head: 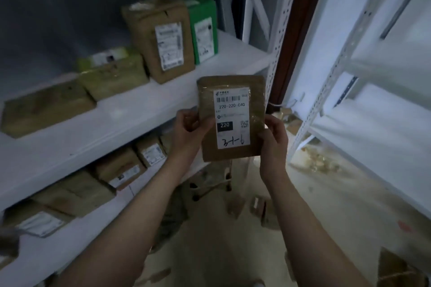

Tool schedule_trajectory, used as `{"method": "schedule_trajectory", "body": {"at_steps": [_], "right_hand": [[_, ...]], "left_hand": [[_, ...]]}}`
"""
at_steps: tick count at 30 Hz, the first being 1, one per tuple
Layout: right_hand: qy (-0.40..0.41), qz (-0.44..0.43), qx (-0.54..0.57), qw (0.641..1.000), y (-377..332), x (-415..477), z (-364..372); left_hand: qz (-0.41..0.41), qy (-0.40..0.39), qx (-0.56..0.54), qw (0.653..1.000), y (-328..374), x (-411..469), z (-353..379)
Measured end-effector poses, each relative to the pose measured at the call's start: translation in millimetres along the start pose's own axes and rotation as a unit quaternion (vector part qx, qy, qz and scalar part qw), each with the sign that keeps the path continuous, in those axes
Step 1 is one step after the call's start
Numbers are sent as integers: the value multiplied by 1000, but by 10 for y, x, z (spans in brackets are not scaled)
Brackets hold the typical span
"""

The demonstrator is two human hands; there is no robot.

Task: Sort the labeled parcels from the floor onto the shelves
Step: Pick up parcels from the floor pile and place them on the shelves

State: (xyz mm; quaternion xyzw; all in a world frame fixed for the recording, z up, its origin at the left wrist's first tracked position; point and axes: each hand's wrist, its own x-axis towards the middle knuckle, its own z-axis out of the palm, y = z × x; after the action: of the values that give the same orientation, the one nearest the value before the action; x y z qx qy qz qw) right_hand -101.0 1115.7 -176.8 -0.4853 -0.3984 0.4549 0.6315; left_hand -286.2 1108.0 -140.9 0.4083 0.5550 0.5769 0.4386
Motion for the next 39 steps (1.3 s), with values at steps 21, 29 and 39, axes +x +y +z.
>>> {"method": "schedule_trajectory", "body": {"at_steps": [21, 29, 39], "right_hand": [[-227, -262, 172, 922, -2894, -1232, 3106], [-300, -325, 140, 886, -3739, -1001, 3733], [-462, -144, 103, 869, -4486, -407, 4269]], "left_hand": [[401, 123, 93, 903, 3412, -1002, -2701], [487, 201, 146, 838, 4439, -889, -2883], [489, 323, 77, 807, 5258, -362, -3213]]}}
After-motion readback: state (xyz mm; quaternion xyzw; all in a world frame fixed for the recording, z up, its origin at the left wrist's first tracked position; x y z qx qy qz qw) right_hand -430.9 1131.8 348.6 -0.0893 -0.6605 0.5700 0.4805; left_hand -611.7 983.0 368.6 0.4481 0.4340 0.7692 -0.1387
